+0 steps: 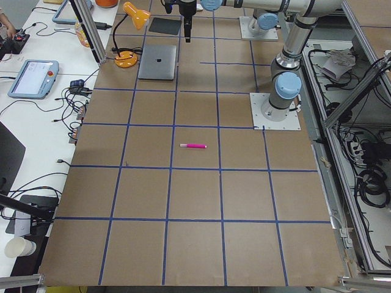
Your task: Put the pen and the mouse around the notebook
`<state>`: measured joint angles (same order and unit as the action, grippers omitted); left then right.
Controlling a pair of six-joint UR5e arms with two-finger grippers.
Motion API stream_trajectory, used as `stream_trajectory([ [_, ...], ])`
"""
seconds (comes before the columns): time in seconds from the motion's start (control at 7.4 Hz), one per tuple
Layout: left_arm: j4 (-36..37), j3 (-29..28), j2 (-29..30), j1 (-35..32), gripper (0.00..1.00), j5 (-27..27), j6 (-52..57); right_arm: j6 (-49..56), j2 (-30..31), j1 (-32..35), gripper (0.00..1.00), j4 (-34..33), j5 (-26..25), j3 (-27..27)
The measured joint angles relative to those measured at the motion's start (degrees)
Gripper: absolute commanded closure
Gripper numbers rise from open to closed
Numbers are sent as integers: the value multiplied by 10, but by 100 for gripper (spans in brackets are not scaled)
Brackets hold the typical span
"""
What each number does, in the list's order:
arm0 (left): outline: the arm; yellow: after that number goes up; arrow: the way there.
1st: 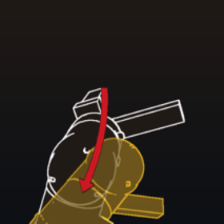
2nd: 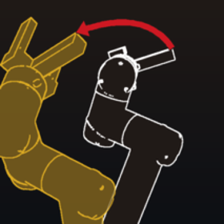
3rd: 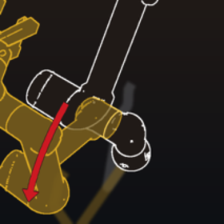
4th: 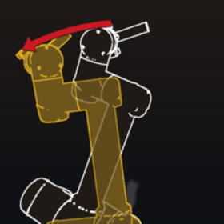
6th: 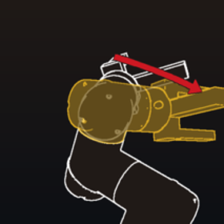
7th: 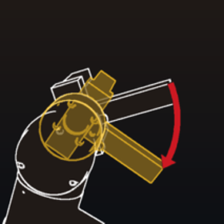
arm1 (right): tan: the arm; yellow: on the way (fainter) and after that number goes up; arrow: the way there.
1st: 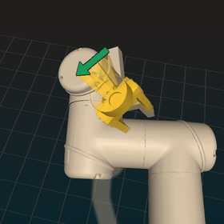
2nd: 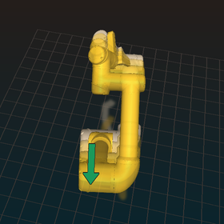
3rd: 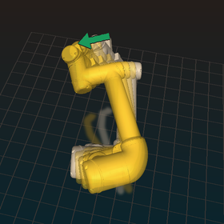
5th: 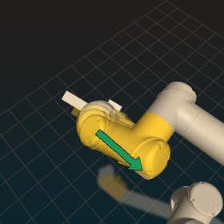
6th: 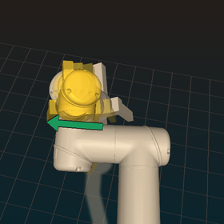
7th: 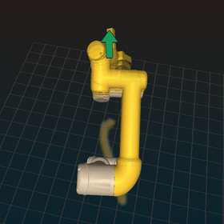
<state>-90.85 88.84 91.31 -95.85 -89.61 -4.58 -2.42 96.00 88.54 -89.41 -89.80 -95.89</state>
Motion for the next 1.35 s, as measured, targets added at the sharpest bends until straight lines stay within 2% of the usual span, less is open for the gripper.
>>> stream_trajectory([
  [0.54, -1, 1, -1, 1, 0, -4, 3, 3, -4, -6, 0, 1, -6, -1],
  [0.81, -6, 15, -11, 13, 0, -8, 16, 5, -14, -26, 0, -2, -31, -2],
  [1.08, 12, 61, -24, 65, 0, -7, 75, 32, -33, -119, 0, -6, -60, -3],
  [1.35, 51, 115, -32, 139, 0, -7, 153, 89, -67, -218, 0, -33, -64, -13],
])
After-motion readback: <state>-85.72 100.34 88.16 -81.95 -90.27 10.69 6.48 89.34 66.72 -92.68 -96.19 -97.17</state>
